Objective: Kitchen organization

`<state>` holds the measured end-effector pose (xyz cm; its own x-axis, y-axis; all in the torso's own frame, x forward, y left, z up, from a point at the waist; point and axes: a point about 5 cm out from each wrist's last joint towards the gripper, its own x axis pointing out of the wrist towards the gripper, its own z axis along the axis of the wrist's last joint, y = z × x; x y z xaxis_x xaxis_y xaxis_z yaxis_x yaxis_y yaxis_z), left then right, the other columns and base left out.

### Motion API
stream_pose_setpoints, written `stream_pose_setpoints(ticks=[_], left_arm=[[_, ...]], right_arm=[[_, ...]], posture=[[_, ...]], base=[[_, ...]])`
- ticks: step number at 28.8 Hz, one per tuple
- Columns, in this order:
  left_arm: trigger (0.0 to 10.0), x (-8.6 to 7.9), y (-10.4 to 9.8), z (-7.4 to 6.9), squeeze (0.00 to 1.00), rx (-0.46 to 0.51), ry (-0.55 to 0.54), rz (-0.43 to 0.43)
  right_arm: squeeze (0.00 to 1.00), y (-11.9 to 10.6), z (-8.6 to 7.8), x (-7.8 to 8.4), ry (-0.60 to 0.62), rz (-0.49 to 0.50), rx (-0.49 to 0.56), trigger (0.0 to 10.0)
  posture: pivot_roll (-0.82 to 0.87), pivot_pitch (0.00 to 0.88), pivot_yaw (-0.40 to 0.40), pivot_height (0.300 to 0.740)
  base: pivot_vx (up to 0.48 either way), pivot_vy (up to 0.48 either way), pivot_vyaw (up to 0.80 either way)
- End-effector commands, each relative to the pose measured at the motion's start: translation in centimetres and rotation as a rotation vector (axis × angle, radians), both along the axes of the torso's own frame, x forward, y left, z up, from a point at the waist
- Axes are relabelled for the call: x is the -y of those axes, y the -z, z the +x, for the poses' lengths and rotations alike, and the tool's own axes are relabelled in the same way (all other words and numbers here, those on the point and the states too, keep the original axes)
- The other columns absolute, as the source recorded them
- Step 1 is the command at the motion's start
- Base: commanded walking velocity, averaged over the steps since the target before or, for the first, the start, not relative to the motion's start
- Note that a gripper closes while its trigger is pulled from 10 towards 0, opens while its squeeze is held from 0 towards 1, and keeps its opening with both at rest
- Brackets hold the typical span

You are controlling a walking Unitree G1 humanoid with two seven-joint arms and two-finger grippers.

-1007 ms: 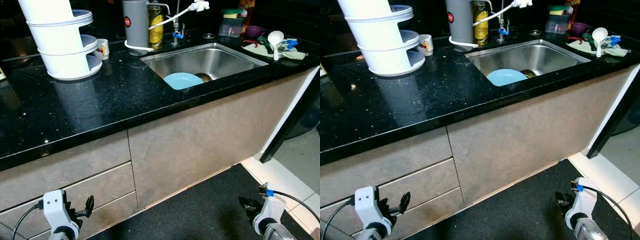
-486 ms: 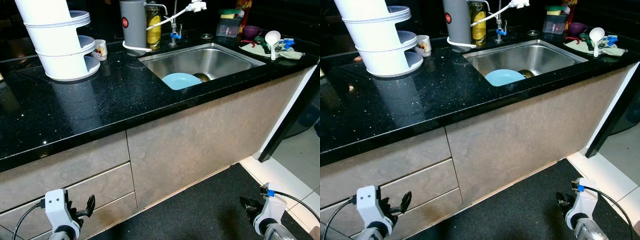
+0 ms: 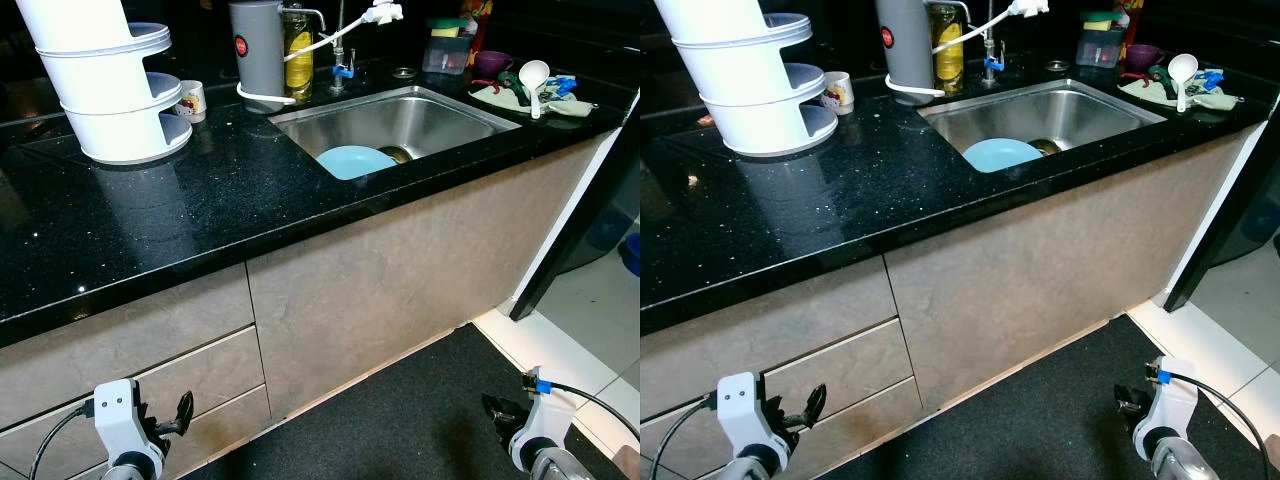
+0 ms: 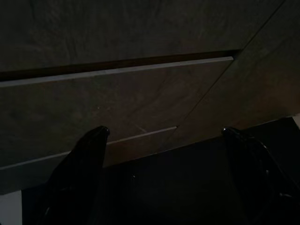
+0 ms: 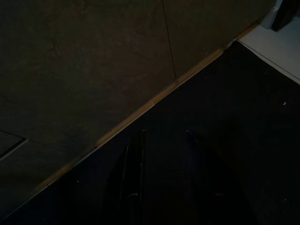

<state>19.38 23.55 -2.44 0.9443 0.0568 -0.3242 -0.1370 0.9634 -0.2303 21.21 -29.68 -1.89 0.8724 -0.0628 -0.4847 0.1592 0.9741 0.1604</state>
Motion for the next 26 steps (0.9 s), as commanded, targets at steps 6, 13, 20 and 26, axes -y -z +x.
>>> stream_pose_setpoints(ticks=[6,13,20,26], left_arm=[[10.0,0.35,-0.03,0.0,0.0,0.005,0.005,0.006],[10.0,0.13,-0.03,-0.26,0.0,0.003,0.004,0.007],[10.0,-0.11,-0.02,-0.38,0.0,0.002,-0.002,0.009],[10.0,-0.14,-0.04,-0.5,0.0,0.005,-0.005,0.01]], right_arm=[[0.0,0.12,-0.24,0.33,-0.002,0.004,-0.022,10.0],[0.0,0.32,-0.47,0.16,-0.002,0.009,-0.024,10.0],[0.0,0.45,-0.56,0.01,0.0,0.012,-0.023,10.0],[0.0,0.49,-0.68,0.08,0.004,0.014,-0.024,10.0]], posture=[[-0.03,0.0,0.01,0.74],[-0.03,0.0,0.016,0.74],[-0.01,0.0,0.014,0.74],[0.0,0.0,0.007,0.74]], base=[[0.0,0.0,0.0],[0.0,0.0,0.0],[0.0,0.0,0.0],[0.0,0.0,0.0]])
